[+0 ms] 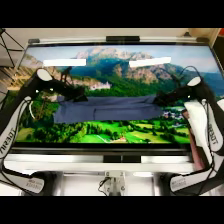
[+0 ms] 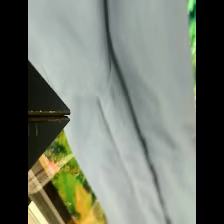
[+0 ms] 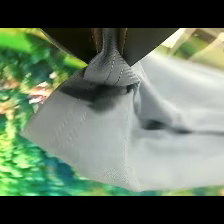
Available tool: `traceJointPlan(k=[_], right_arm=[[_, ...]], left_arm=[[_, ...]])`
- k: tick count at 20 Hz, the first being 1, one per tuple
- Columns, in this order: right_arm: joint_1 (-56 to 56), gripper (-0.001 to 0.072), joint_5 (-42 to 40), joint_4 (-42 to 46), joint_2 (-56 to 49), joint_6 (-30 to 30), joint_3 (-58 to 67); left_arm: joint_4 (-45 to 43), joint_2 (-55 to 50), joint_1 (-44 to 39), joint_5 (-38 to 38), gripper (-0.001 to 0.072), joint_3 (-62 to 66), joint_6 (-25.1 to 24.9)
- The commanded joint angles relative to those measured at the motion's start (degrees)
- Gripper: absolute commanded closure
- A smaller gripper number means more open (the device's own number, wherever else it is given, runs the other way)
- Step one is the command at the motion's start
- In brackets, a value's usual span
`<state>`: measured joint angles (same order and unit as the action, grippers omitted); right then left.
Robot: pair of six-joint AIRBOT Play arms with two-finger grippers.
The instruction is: Fold the shirts.
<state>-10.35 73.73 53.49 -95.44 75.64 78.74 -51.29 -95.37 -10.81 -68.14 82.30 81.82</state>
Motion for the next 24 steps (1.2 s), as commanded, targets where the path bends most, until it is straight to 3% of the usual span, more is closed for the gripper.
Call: traceJointPlan(k=[1, 6, 10, 13, 16, 20, 24], right_arm=[[-0.1, 0.0639, 5.2, -0.9, 8.8, 2.0, 1.7], [-0.1, 0.0638, 14.6, -0.9, 22.4, 6.6, 1.7], [-0.1, 0.0637, 16.5, -5.2, 29.9, 10.6, 1.7], [0.5, 0.0638, 16.4, -8.2, 32.9, 12.7, 1.7], [5.1, 0.0638, 13.7, -5.5, 31.9, 12.8, 1.7], [16.9, 0.0638, 0.1, -8.2, 24.8, 12.1, 1.7], [31.7, 0.0638, -18.5, -17.4, 13.6, 8.7, 1.7]], left_arm=[[2.1, -3.0, -7.5, 5.9, 0.067, 0.0, -0.1], [15.6, -8.0, -18.3, 19.5, 0.0671, 0.0, -0.1], [22.8, -12.8, -24.6, 25.5, 0.0671, 0.0, 0.5], [23.4, -13.1, -23.7, 27.0, 0.0672, 0.2, -0.5], [16.2, -9.1, -16.7, 19.4, 0.0673, 0.2, -3.1], [-3.4, 4.1, -0.8, 11.6, 0.0673, 0.2, 2.0], [-6.2, 18.6, 17.8, 7.3, 0.0672, 0.2, 2.0]])
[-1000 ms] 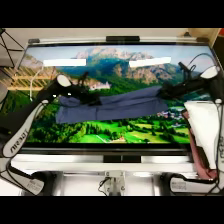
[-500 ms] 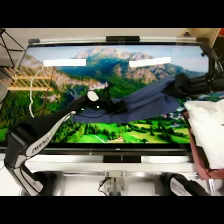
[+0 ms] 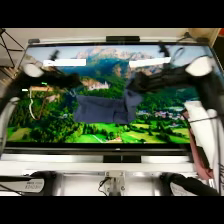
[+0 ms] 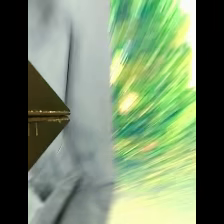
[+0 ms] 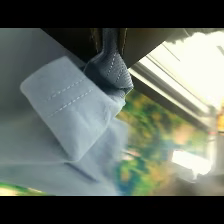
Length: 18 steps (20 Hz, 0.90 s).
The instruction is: Fold the shirts.
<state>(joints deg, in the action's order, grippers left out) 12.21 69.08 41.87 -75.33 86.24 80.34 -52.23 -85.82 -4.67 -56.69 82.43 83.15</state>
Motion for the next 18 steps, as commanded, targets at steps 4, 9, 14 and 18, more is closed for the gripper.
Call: traceJointPlan(k=[4, 9, 14, 18], right_arm=[[20.9, 0.0638, -25.9, -19.3, -20.0, -6.4, 0.1], [28.0, 0.0145, -34.9, -44.3, -30.5, -18.1, 0.1], [21.0, 0.0111, -26.2, -32.7, -27.1, -21.6, 0.1], [6.9, 0.0111, -10.6, 14.4, -19.5, 0.4, 0.1]], left_arm=[[-5.2, 18.2, 24.5, -6.8, 0.0672, 0.0, 0.7], [-5.2, 20.2, 26.5, -11.5, 0.0672, -0.1, -0.2], [-5.2, 20.2, 22.6, -11.2, 0.0672, -3.5, -1.7], [-5.3, 20.2, 22.2, -11.3, 0.0672, -4.3, -3.0]])
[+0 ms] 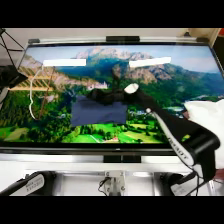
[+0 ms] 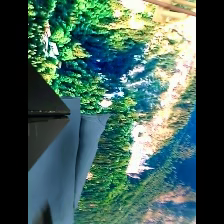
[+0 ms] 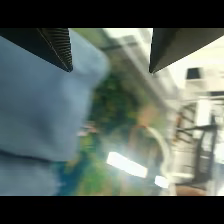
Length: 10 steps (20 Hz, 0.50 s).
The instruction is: Fold the shirts.
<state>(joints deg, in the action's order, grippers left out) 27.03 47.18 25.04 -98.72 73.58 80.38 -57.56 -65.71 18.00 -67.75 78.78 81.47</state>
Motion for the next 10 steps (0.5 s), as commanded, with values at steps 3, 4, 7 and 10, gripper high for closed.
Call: traceJointPlan(k=[3, 4, 7, 10], right_arm=[[-14.6, 0.0028, 26.8, 48.9, 2.6, 17.1, 0.0], [-16.0, 0.0028, 28.3, 45.5, 1.1, 15.1, 0.0], [-15.7, 0.0028, 24.2, 35.3, -3.0, 11.9, 0.0], [-13.6, 0.0028, 19.8, 27.8, -6.8, 10.3, 0.0]], left_arm=[[0.1, 0.1, -0.5, -0.2, 0.0672, -0.7, -1.4], [0.1, 0.1, -0.5, -0.2, 0.0672, -0.7, -1.4], [0.1, 0.0, -0.5, -0.3, 0.0672, -0.7, -1.4], [0.1, 0.0, -0.5, -0.3, 0.0672, -0.7, -1.3]])
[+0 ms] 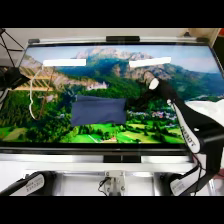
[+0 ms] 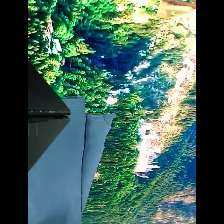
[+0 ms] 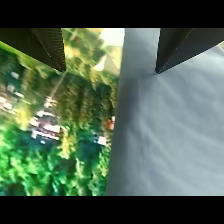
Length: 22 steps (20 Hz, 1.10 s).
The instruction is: Fold the shirts.
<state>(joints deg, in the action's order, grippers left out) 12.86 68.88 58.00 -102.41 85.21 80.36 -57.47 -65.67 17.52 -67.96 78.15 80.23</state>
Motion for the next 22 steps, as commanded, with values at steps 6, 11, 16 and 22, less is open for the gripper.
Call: traceJointPlan(k=[6, 11, 16, 22], right_arm=[[2.2, 0.0599, -2.7, -26.6, -5.8, -16.8, 0.2], [-6.2, 0.0639, 3.8, -32.0, 2.6, -20.0, 5.9], [-23.3, 0.064, 10.6, -17.7, 19.7, -7.1, 10.9], [-47.3, 0.064, 19.7, -4.4, 33.7, -1.2, 15.0]], left_arm=[[0.0, 0.0, 0.0, -0.1, 0.0672, 0.0, -0.1], [0.0, 0.0, 0.0, 0.0, 0.0671, 0.0, -0.1], [0.0, 0.0, 0.0, 0.0, 0.0672, 0.0, -0.1], [0.0, 0.0, 0.0, -0.1, 0.0672, 0.0, -0.1]])
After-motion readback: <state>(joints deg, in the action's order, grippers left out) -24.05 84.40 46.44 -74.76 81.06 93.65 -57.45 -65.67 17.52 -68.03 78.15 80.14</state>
